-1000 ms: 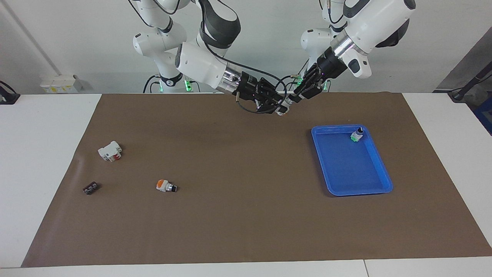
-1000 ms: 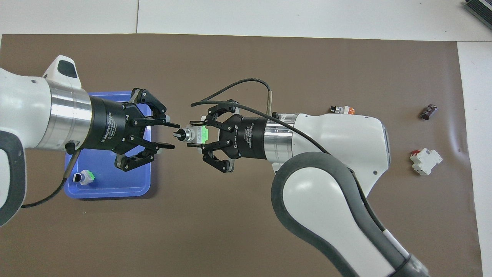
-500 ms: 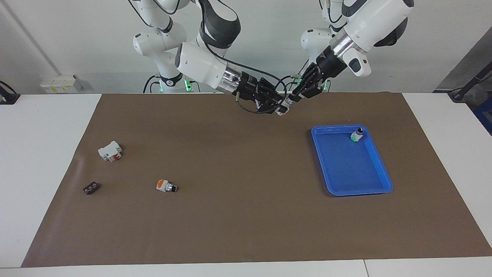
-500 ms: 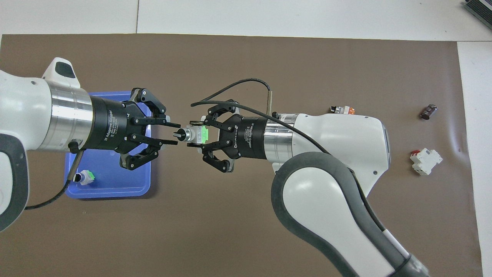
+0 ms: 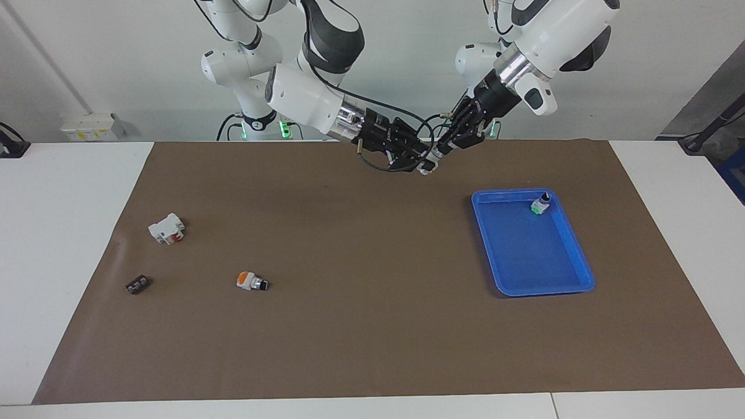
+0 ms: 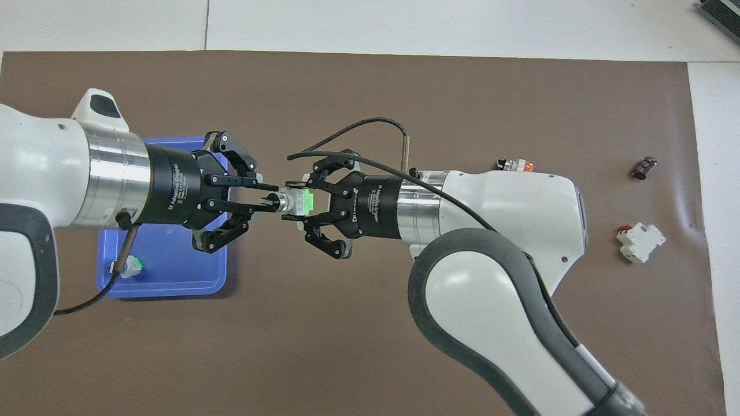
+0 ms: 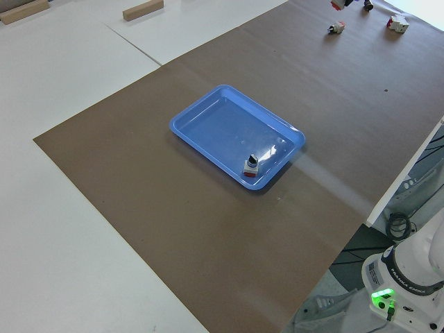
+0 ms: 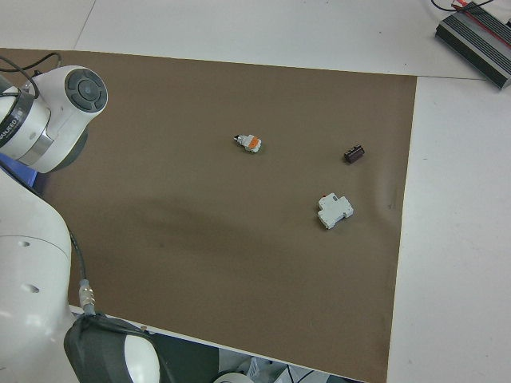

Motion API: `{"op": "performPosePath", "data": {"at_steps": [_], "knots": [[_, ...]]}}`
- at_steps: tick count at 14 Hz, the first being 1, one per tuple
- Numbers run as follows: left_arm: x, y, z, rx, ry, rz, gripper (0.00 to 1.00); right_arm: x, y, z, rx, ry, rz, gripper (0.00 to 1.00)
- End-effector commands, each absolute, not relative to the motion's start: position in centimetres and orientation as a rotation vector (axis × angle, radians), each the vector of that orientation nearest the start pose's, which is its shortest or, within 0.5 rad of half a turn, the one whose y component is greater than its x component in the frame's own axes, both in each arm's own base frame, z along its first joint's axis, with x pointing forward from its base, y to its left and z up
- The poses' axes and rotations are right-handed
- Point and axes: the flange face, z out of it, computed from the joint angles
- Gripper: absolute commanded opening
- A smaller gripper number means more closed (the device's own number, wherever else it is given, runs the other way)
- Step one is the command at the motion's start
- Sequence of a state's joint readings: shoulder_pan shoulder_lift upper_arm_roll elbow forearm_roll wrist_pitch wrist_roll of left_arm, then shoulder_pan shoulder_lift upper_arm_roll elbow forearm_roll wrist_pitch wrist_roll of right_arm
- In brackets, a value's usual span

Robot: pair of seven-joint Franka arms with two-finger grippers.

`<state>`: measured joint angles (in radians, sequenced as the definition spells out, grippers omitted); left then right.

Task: Turn and place switch with both arms
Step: 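Close the left gripper on the switch end held by the right gripper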

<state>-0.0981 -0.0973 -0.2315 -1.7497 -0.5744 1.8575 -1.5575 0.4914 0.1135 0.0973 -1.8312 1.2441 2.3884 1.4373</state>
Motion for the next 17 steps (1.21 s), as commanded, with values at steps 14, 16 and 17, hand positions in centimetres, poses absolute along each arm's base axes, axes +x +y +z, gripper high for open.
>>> {"op": "performPosePath", "data": {"at_steps": [14,16,17], "knots": [[49.3,-23.2,62.9,-2.87,-2.183,0.552,0.0,52.1,35.6,52.7,-1.447,1.588,0.802,0.0],[49.3,-23.2,63.0,-2.997,-2.047,0.504,0.0,52.1,35.6,52.7,-1.447,1.588,0.802,0.0],[49.3,-23.2,63.0,-3.065,-1.965,0.474,0.0,52.1,35.5,52.7,-1.446,1.589,0.801,0.0]]}}
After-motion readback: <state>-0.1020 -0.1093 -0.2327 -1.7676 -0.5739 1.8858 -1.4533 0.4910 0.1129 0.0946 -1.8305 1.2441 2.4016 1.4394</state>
